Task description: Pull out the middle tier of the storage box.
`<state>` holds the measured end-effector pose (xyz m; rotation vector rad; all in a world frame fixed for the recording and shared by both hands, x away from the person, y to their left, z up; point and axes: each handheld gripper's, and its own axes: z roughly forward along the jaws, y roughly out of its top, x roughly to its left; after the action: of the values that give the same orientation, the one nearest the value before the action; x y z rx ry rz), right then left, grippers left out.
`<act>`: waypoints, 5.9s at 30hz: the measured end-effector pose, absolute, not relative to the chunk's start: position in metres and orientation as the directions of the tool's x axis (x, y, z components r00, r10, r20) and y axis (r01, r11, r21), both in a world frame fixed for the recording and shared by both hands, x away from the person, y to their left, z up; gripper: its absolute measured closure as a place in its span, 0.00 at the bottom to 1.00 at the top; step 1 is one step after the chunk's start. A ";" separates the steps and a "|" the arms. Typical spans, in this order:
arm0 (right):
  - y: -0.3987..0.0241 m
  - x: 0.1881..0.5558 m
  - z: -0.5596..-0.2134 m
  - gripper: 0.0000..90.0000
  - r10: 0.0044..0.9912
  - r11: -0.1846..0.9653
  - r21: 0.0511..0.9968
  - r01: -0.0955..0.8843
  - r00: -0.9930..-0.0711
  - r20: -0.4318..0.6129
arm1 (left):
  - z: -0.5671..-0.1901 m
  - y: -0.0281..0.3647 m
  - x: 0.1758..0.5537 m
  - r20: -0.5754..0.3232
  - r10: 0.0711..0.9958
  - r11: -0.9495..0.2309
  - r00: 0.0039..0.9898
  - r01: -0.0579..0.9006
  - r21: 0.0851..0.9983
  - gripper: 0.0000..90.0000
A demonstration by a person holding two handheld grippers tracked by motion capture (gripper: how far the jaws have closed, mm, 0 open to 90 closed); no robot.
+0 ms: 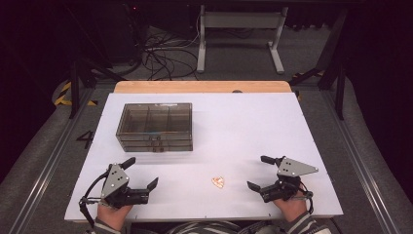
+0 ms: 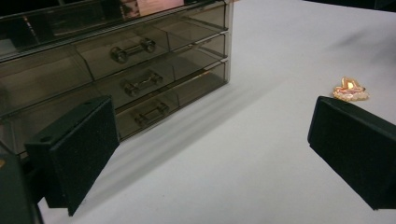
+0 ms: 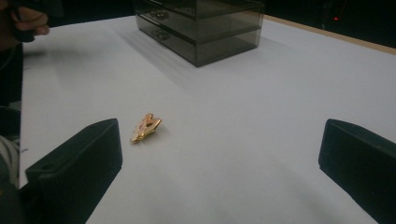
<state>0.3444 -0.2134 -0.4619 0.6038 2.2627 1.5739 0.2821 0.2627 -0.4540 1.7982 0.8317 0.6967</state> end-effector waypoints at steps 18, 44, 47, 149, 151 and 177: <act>-0.212 0.346 -0.464 0.00 0.525 0.318 0.932 0.174 -0.851 -0.020 | -0.449 0.262 0.283 0.045 0.773 -0.277 0.633 0.272 0.922 0.05; -0.211 0.347 -0.466 0.00 0.529 0.328 0.925 0.190 -0.848 -0.013 | -0.422 0.245 0.307 0.074 0.738 -0.316 0.671 0.247 0.916 0.07; -0.212 0.346 -0.466 0.00 0.532 0.326 0.925 0.193 -0.847 -0.010 | -0.419 0.244 0.311 0.074 0.738 -0.317 0.671 0.247 0.916 0.07; -0.207 0.345 -0.468 0.02 0.504 0.361 0.911 0.199 -0.864 -0.011 | -0.413 0.240 0.315 0.577 0.553 -0.727 0.602 0.009 0.687 0.46; -0.207 0.345 -0.468 0.02 0.503 0.361 0.911 0.199 -0.864 -0.010 | -0.414 0.239 0.314 0.583 0.552 -0.729 0.596 0.006 0.685 0.47; -0.207 0.345 -0.468 0.02 0.500 0.362 0.911 0.199 -0.866 -0.009 | -0.431 0.234 0.314 0.723 0.466 -0.805 0.510 -0.096 0.585 0.55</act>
<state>0.3452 -0.2068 -0.4683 0.6201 2.3428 1.5053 0.3143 0.2343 -0.4313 2.1830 0.3013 1.2852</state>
